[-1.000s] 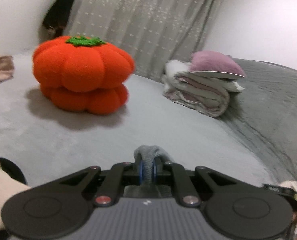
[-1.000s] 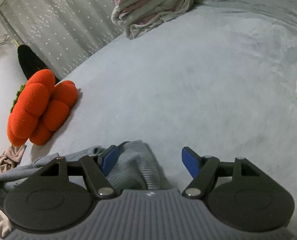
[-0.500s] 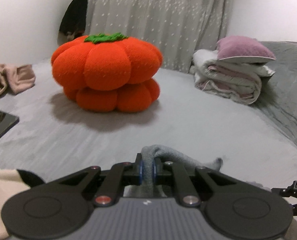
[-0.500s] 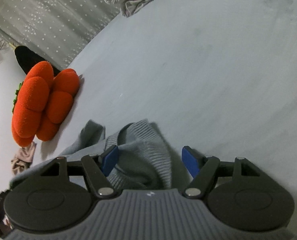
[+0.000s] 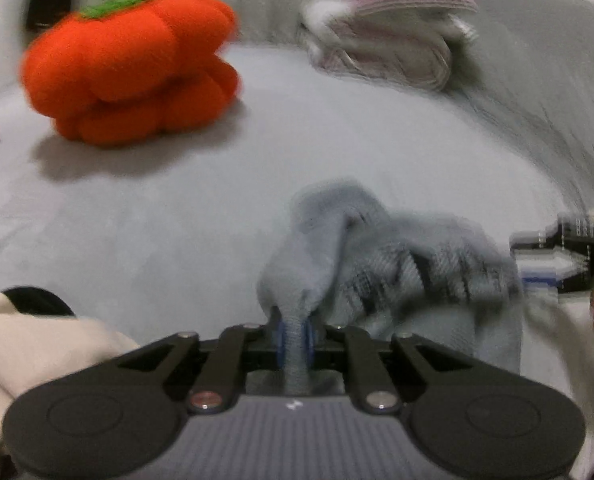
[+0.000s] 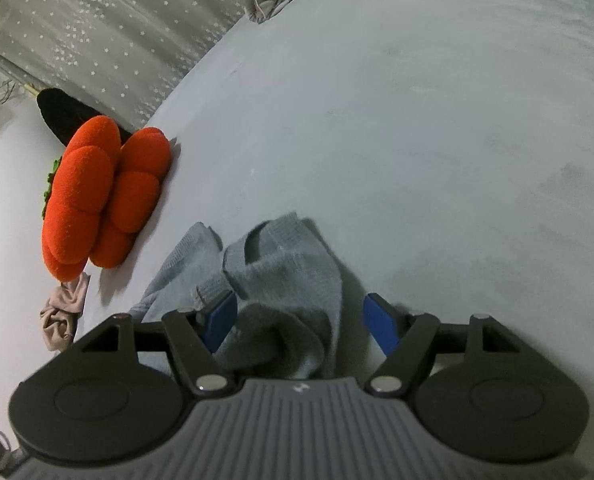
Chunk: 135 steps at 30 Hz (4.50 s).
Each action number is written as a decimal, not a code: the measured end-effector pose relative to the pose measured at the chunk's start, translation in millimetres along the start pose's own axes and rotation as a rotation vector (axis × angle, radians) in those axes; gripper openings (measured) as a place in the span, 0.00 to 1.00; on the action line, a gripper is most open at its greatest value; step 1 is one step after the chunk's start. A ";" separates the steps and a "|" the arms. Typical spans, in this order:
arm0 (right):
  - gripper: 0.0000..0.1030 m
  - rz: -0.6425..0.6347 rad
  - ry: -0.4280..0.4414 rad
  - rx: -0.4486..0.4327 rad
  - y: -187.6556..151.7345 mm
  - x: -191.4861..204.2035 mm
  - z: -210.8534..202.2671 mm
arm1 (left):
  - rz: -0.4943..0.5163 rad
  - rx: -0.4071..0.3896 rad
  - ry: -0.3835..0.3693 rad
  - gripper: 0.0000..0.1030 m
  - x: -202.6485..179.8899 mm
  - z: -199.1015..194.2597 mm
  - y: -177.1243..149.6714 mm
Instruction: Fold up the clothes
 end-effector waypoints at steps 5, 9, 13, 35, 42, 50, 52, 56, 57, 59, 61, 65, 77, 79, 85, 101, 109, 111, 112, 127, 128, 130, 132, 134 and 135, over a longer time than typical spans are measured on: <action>0.72 -0.028 0.006 0.020 -6.7 -2.6 -14.1 | -0.029 0.047 -0.087 0.58 4.6 5.7 -3.7; 0.72 -0.064 -0.007 0.040 -11.4 0.3 -16.7 | -0.139 -0.005 -0.165 0.67 18.1 1.6 5.9; 0.70 -0.072 -0.030 0.055 -11.2 1.6 -11.7 | -0.278 -0.039 -0.209 0.71 33.4 10.8 29.9; 0.46 -0.158 -0.056 0.029 -26.4 23.6 29.3 | -0.158 -0.008 -0.153 0.49 2.1 159.6 86.3; 0.18 -0.181 -0.073 -0.071 -22.8 32.9 46.1 | -0.224 -0.084 -0.148 0.08 12.9 154.2 79.2; 0.15 -0.330 -0.146 -0.230 10.3 81.3 77.4 | -0.216 -0.239 -0.062 0.07 25.6 128.3 96.3; 0.15 -0.382 -0.165 -0.264 17.6 97.3 88.9 | -0.250 -0.259 -0.040 0.07 34.9 128.1 98.0; 0.15 -0.487 -0.207 -0.335 27.9 124.8 112.2 | -0.348 -0.274 0.020 0.07 58.7 129.1 96.5; 0.15 -0.501 -0.216 -0.349 30.8 130.3 119.1 | -0.368 -0.275 0.040 0.06 64.1 129.4 95.8; 0.15 -0.519 -0.230 -0.376 35.9 137.3 130.2 | -0.378 -0.269 0.101 0.06 74.8 129.4 94.8; 0.15 -0.537 -0.245 -0.405 40.8 144.8 143.1 | -0.399 -0.269 0.155 0.06 87.7 125.9 91.8; 0.15 -0.560 -0.265 -0.443 50.1 155.9 162.0 | -0.444 -0.274 0.247 0.06 112.8 118.0 86.8; 0.17 -0.610 -0.322 -0.391 63.4 166.9 206.3 | -0.404 -0.184 0.429 0.07 123.5 125.1 78.0; 0.21 -0.626 -0.306 -0.358 61.8 166.1 207.4 | -0.391 -0.136 0.422 0.07 120.7 132.5 79.2; 0.45 -0.626 -0.301 -0.335 55.6 168.5 192.5 | -0.357 -0.066 0.370 0.51 104.4 141.5 87.7; 0.60 -0.545 -0.292 -0.329 22.8 147.6 103.1 | -0.307 -0.025 0.294 0.72 83.3 124.1 91.1; 0.62 -0.518 -0.287 -0.312 10.2 119.9 64.7 | -0.315 -0.026 0.258 0.76 75.7 103.9 88.3; 0.62 -0.495 -0.276 -0.297 8.1 111.3 58.4 | -0.327 -0.009 0.248 0.76 72.3 100.7 85.3; 0.62 -0.482 -0.272 -0.292 7.3 106.9 56.5 | -0.331 0.001 0.242 0.76 69.3 99.0 83.7; 0.61 -0.295 -0.270 -0.224 1.6 26.0 68.4 | -0.213 -0.006 0.074 0.72 -9.4 52.8 33.4; 0.61 -0.296 -0.260 -0.230 -0.1 23.1 68.3 | -0.207 -0.013 0.060 0.71 -15.1 51.6 30.5; 0.61 -0.313 -0.258 -0.236 -2.3 22.4 68.9 | -0.194 -0.025 0.030 0.69 -26.8 49.3 25.3; 0.61 -0.338 -0.273 -0.231 -2.8 28.3 71.2 | -0.152 -0.031 -0.007 0.69 -42.3 49.7 25.1; 0.61 -0.352 -0.275 -0.223 -3.8 32.4 75.5 | -0.103 -0.038 -0.045 0.67 -57.8 50.6 24.4; 0.61 -0.359 -0.278 -0.219 -4.7 34.3 78.4 | -0.085 -0.032 -0.065 0.65 -63.6 51.7 23.1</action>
Point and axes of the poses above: each gripper's, at about its wrist camera, not at the fingertips, and z roughly the way its jaws point, x to its left, y to its top, the point moved 2 cm from there along z, roughly the way its jaws point, and after that the axes turned 13 degrees about z, right-handed, at the moved point
